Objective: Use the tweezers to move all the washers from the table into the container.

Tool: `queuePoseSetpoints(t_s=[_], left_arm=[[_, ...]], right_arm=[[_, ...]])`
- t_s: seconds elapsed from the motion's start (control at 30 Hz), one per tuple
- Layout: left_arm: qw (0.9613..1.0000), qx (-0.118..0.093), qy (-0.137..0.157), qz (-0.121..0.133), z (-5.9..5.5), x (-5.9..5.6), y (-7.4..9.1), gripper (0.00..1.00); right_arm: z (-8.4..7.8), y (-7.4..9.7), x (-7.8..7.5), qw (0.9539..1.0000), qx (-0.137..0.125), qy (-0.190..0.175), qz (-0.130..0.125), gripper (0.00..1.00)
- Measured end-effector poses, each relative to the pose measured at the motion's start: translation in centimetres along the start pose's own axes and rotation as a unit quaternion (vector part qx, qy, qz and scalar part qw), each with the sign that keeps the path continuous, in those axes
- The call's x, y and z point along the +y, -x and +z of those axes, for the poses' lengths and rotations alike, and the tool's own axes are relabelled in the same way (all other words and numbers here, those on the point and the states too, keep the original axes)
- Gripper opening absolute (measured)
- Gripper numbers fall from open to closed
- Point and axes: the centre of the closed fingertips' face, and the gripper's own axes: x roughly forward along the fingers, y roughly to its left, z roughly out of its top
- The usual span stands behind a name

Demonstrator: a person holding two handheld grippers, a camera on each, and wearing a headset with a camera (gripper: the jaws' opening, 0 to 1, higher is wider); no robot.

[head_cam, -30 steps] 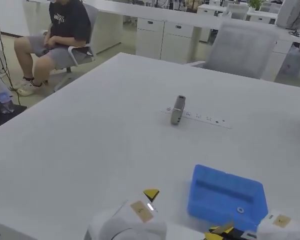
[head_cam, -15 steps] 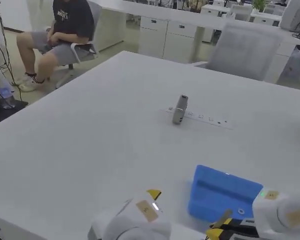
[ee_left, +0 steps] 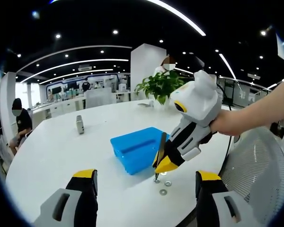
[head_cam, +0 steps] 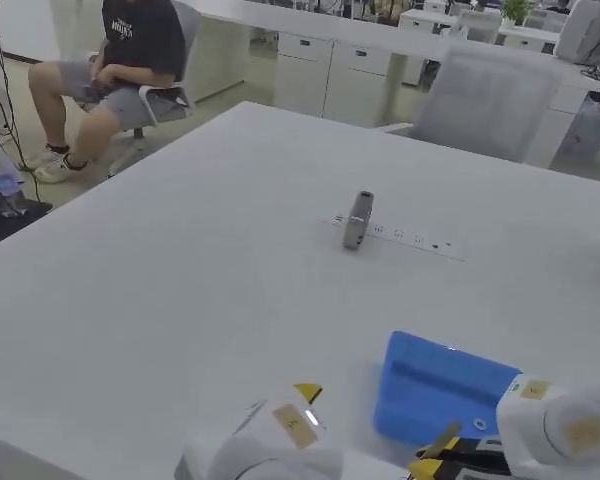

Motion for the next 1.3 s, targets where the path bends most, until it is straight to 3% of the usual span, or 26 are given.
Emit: queuePoseSetpoints(t_s=[0.13,0.43,0.57,0.77,0.93,1.07,1.2,1.3], left_arm=[[1.0000,0.001,-0.001,-0.001,0.0,-0.1,0.0,0.86],[1.0000,0.002,0.000,-0.004,0.0,-0.1,0.0,0.86],[1.0000,0.001,-0.001,-0.005,0.0,-0.1,0.0,0.86],[1.0000,-0.003,0.002,-0.002,0.1,0.0,0.2,0.86],[1.0000,-0.002,0.003,0.001,0.1,0.1,0.2,0.86],[1.0000,-0.005,0.004,0.002,0.2,0.2,0.2,0.86],[1.0000,-0.003,0.002,0.002,0.1,0.1,0.1,0.86],[1.0000,-0.004,0.003,0.001,0.2,0.1,0.1,0.86]], right_arm=[[0.1,0.0,-0.3,0.9998,0.011,0.017,-0.006,0.06],[0.1,-0.3,0.3,0.9997,0.017,0.017,0.004,0.06],[-0.4,-0.6,0.3,0.9985,0.031,0.045,0.003,0.05],[-0.2,-0.2,0.0,0.9989,0.027,0.038,0.004,0.04],[1.3,1.2,-0.3,0.9994,0.019,0.003,0.029,0.04],[3.3,3.1,-1.2,0.9985,-0.005,-0.032,0.043,0.04],[4.9,4.9,-3.5,0.9966,-0.023,-0.071,0.035,0.04],[5.3,5.5,-5.6,0.9952,-0.020,-0.093,0.022,0.04]])
